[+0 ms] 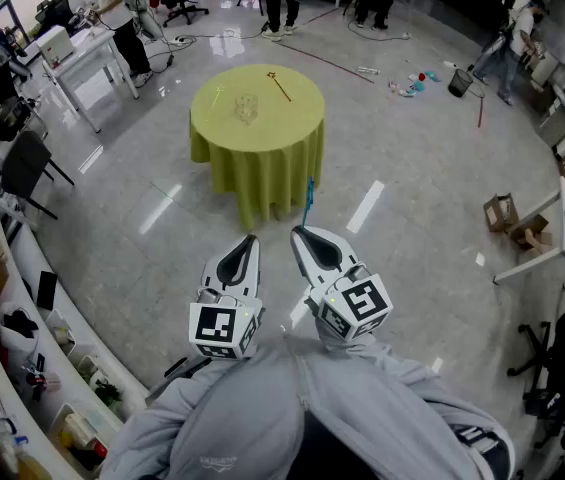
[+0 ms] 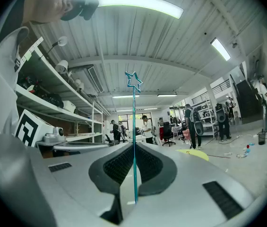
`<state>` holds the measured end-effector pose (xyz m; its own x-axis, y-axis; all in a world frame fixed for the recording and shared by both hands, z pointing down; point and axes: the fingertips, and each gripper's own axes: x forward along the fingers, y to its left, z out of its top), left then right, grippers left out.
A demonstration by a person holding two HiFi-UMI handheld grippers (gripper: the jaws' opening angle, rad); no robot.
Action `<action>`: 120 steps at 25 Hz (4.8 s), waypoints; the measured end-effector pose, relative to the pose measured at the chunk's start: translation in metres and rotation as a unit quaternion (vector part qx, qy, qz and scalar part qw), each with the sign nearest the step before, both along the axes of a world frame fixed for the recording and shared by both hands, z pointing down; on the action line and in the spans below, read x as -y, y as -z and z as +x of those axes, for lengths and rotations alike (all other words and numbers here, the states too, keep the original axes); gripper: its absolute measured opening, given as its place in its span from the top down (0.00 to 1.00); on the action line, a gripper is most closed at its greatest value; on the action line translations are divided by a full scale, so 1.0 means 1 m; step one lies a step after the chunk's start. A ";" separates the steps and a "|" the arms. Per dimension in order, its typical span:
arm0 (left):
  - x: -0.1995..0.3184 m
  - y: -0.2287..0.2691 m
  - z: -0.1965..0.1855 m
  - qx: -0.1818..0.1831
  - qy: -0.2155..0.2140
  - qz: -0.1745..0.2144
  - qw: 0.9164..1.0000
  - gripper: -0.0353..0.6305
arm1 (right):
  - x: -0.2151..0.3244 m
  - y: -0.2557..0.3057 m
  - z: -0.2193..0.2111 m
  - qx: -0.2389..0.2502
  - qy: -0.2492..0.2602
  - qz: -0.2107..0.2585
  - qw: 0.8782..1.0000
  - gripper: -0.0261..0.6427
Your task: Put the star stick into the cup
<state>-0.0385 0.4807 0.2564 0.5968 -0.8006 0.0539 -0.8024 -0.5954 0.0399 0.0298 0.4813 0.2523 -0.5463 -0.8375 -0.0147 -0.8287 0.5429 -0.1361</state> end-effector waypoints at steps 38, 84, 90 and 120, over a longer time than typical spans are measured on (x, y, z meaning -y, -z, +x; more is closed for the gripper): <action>0.172 -0.015 0.004 0.004 -0.011 -0.006 1.000 0.91 | 0.167 -0.009 0.000 0.009 0.001 0.011 1.000 0.90; 0.339 -0.045 -0.058 -0.032 -0.050 -0.028 0.998 0.92 | 0.328 -0.023 -0.057 -0.006 -0.038 0.015 0.999 0.90; 0.403 -0.043 -0.040 -0.029 -0.040 -0.018 0.999 0.92 | 0.396 -0.024 -0.040 -0.003 -0.022 0.021 1.000 0.90; 0.668 -0.046 0.045 -0.016 0.072 -0.025 0.997 0.92 | 0.680 -0.044 0.027 0.001 0.121 -0.003 0.993 0.90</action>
<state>0.0062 -0.1870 0.3029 0.4788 -0.8744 0.0788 -0.8767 -0.4716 0.0948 0.0571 -0.1987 0.2967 -0.7318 -0.6815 -0.0106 -0.6735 0.7254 -0.1420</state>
